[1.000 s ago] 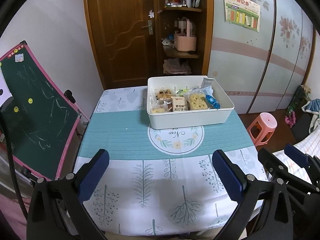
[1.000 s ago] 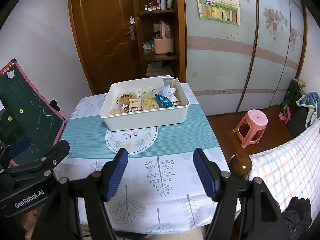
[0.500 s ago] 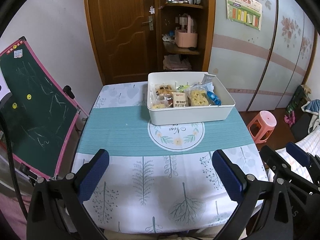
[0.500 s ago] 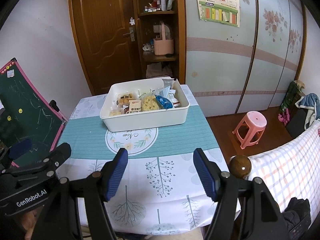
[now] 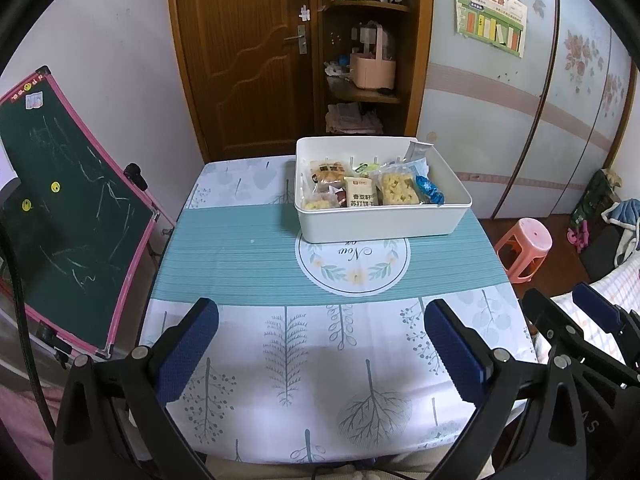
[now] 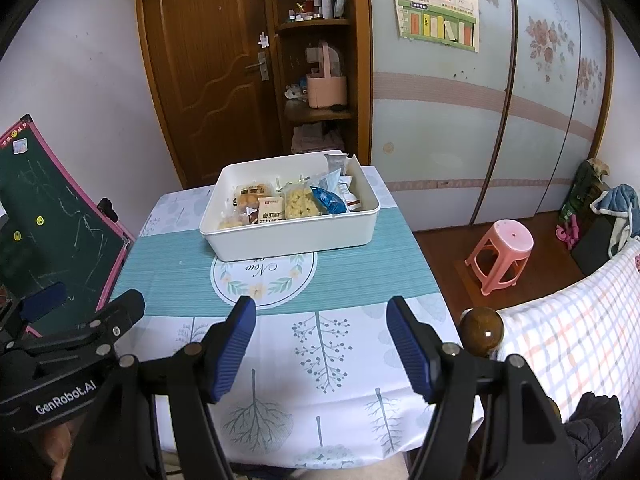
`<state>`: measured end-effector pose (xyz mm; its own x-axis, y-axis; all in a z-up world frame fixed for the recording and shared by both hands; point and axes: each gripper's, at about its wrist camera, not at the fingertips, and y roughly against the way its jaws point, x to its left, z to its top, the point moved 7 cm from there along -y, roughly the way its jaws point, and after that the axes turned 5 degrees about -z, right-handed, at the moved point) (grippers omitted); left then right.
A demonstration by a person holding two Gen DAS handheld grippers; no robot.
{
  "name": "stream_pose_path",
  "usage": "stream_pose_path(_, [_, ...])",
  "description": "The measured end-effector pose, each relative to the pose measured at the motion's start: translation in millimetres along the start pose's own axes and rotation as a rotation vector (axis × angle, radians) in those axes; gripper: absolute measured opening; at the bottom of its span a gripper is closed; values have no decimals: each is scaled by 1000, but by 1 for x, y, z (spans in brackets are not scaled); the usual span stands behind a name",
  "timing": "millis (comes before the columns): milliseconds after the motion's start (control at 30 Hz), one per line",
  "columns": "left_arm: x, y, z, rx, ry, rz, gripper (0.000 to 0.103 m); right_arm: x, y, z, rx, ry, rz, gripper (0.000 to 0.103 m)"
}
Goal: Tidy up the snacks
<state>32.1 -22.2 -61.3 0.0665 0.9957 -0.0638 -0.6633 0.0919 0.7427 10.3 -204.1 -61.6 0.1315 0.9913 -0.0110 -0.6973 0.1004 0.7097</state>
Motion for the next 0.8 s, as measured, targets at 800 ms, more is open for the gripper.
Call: stream_pose_path(800, [1,-4,-11,30,8,0,102,1,-2,-1,2,-5,2,68])
